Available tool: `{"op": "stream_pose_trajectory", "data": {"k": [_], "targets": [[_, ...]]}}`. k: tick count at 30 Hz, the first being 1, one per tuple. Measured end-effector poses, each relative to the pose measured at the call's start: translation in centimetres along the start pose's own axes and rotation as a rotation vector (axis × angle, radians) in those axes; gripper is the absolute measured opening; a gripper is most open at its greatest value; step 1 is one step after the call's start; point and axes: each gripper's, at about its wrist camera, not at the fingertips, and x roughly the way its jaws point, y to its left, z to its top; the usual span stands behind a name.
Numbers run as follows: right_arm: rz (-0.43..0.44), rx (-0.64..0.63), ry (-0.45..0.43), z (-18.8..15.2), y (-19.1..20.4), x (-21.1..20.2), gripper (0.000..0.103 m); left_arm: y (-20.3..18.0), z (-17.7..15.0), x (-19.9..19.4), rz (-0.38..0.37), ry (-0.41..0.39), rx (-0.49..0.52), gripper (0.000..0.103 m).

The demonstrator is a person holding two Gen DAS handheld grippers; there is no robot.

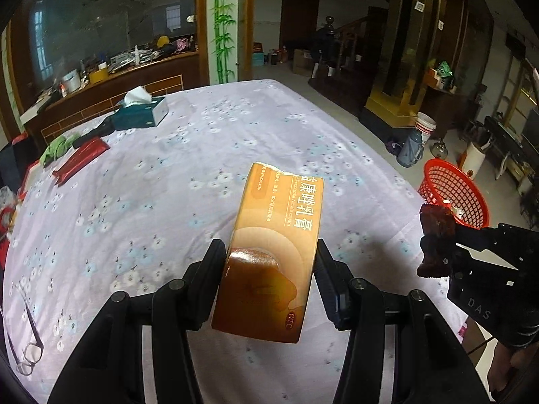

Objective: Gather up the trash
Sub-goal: 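Carry the orange box and brown snack packet over to the red basket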

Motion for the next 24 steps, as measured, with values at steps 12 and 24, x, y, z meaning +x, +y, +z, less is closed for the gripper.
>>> {"op": "stream_pose_trajectory", "data": {"k": [12, 24], "targets": [[-0.016, 0.055, -0.034, -0.1, -3.2, -1.4, 0.036, -4.0, 1.2, -0.3, -0.025, -0.024, 0.053, 0.051], [-0.036, 0.113, -0.044, -0.6, -6.0, -2.1, 0.036, -6.6, 1.9, 0.2, -0.064, -0.022, 0.101, 0.051]]}}
